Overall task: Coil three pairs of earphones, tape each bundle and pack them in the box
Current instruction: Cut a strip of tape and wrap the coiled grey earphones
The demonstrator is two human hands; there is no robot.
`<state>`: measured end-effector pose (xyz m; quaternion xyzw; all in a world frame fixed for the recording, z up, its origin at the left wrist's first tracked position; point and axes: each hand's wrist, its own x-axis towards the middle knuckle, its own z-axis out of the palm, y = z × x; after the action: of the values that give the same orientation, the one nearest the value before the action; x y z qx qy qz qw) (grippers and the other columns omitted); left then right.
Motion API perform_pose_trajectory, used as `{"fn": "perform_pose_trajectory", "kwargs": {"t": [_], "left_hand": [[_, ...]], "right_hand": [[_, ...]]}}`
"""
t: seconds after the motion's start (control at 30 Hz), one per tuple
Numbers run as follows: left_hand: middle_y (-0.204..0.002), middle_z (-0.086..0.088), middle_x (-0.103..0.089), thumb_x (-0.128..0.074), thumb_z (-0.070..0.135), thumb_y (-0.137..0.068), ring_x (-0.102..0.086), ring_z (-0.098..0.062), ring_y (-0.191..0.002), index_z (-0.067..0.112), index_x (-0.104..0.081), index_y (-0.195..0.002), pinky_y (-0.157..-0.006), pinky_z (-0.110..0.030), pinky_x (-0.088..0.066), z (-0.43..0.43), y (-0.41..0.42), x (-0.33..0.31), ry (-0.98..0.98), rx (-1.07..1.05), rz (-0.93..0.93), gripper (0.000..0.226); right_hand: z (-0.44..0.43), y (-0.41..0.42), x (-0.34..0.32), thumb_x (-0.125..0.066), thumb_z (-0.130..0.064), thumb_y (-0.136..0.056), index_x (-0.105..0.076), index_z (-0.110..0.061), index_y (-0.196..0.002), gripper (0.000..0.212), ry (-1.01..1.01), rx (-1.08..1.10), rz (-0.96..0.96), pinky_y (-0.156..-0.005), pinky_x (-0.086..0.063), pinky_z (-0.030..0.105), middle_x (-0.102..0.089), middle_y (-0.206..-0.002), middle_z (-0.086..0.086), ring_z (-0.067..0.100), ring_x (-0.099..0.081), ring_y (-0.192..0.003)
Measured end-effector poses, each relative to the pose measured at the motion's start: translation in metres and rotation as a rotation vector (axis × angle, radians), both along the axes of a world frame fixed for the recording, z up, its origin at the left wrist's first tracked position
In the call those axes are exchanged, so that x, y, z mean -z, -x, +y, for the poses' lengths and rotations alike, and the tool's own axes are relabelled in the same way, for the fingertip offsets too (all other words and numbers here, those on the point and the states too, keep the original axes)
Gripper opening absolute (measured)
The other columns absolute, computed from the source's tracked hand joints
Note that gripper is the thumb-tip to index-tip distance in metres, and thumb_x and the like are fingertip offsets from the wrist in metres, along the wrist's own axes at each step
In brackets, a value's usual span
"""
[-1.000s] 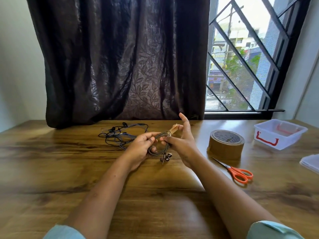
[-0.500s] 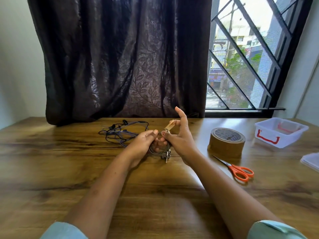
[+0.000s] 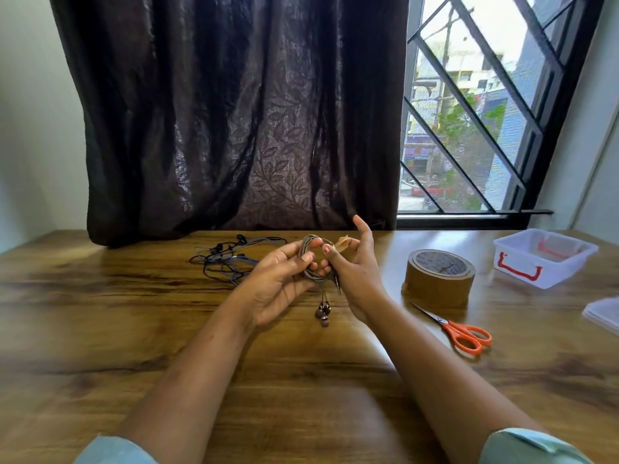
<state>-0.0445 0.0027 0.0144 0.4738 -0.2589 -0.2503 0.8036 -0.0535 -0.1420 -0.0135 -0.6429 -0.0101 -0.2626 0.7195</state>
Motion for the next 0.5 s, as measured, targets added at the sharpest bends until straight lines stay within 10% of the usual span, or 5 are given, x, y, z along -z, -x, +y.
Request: {"fn": "perform_pose_trajectory", "kwargs": {"t": [0.5], "left_hand": [[-0.061, 0.003, -0.055, -0.035, 0.008, -0.101, -0.052, -0.005, -0.053, 0.001, -0.058, -0.114, -0.06, -0.021, -0.052, -0.0011, -0.0053, -0.0039, -0.068, -0.199, 0.01, 0.028]], "right_hand": [[0.009, -0.0002, 0.0081, -0.071, -0.013, -0.084, -0.019, -0.038, -0.146, 0.085, 0.178, 0.045, 0.039, -0.096, -0.051, 0.034, -0.043, -0.13, 0.011, 0.016, -0.055, -0.107]]}}
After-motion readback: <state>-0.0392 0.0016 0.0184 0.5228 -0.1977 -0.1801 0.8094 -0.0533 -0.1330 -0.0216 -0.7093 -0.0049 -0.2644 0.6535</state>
